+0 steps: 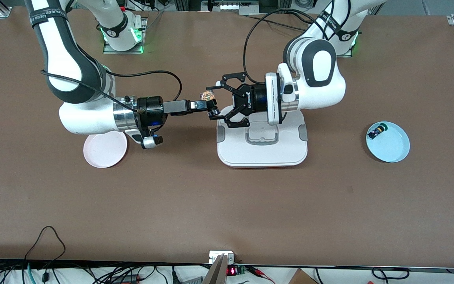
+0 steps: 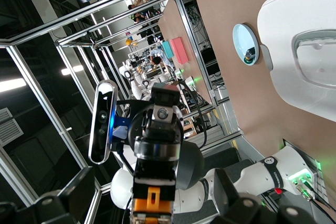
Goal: Transfer orange switch to right arm and place
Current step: 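Grasp the orange switch with the right gripper and open the left gripper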
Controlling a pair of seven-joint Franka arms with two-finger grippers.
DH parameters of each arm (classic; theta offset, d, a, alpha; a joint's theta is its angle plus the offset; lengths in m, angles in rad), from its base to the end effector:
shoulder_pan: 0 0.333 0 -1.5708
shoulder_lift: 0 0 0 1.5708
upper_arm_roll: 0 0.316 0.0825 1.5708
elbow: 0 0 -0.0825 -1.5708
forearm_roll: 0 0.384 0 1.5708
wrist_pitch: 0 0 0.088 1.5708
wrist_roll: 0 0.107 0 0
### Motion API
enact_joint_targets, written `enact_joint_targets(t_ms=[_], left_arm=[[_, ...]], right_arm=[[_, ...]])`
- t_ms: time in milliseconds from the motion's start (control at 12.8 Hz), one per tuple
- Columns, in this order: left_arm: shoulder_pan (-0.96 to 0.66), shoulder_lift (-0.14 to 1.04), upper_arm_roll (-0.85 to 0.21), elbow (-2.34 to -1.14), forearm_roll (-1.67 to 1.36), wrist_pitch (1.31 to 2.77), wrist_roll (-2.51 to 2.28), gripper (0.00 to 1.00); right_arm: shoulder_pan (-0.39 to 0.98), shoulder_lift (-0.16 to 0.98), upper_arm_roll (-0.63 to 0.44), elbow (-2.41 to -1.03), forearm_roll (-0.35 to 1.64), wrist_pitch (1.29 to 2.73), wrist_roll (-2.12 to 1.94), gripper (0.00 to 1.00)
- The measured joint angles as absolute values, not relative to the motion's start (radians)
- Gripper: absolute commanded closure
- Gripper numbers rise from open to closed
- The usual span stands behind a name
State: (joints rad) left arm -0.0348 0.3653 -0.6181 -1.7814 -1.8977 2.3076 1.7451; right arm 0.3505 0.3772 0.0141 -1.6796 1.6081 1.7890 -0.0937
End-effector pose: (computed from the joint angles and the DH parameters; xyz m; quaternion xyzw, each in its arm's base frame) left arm 0.5464 -0.3886 0.4338 0.6358 -0.2882 0.3944 0.5976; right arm 0.5952 0.3172 0.4423 -0.7242 0.0862 0.1836 0.6591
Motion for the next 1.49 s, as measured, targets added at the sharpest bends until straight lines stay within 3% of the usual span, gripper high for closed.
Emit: enact_joint_targets(t_ms=[78, 157, 235, 392, 548, 783, 862, 940, 1018, 1488], left_arm=[[-0.036, 0.366, -0.618, -1.781, -1.898, 2.308, 1.745, 1.0], [-0.036, 0.366, -0.618, -1.781, -1.898, 2.309, 1.745, 1.0], [-0.036, 0.366, -0.618, -1.781, -1.898, 2.309, 1.744, 1.0], [-0.036, 0.366, -0.618, -1.781, -1.898, 2.31, 1.744, 1.0], [-0.036, 0.366, -0.618, -1.781, -1.898, 2.31, 1.744, 1.0], [-0.037, 0.368, -0.618, -1.778, -1.898, 2.313, 1.748, 0.98], [-0.038, 0.369, -0.618, -1.777, -1.898, 2.313, 1.748, 0.9], [-0.038, 0.37, -0.618, -1.776, -1.898, 2.313, 1.748, 0.51], [-0.038, 0.371, -0.618, -1.775, -1.898, 2.313, 1.748, 0.01], [0.001, 0.363, -0.609, -1.768, -1.898, 2.319, 1.748, 0.0]], right_arm=[[0.356, 0.377, 0.014, -1.68, 1.608, 1.788, -0.094, 0.09], [0.364, 0.377, 0.014, -1.68, 1.608, 1.788, -0.094, 0.3], [0.371, 0.377, 0.014, -1.68, 1.608, 1.788, -0.094, 0.44], [0.375, 0.377, 0.014, -1.68, 1.608, 1.788, -0.094, 0.63], [0.374, 0.377, 0.013, -1.68, 1.609, 1.788, -0.094, 0.71], [0.373, 0.377, 0.013, -1.679, 1.615, 1.788, -0.089, 0.73], [0.372, 0.377, 0.013, -1.679, 1.615, 1.788, -0.089, 0.74], [0.372, 0.377, 0.013, -1.679, 1.615, 1.788, -0.089, 0.76], [0.372, 0.377, 0.013, -1.679, 1.615, 1.788, -0.089, 0.76], [0.368, 0.377, 0.004, -1.679, 1.615, 1.789, -0.108, 0.8]])
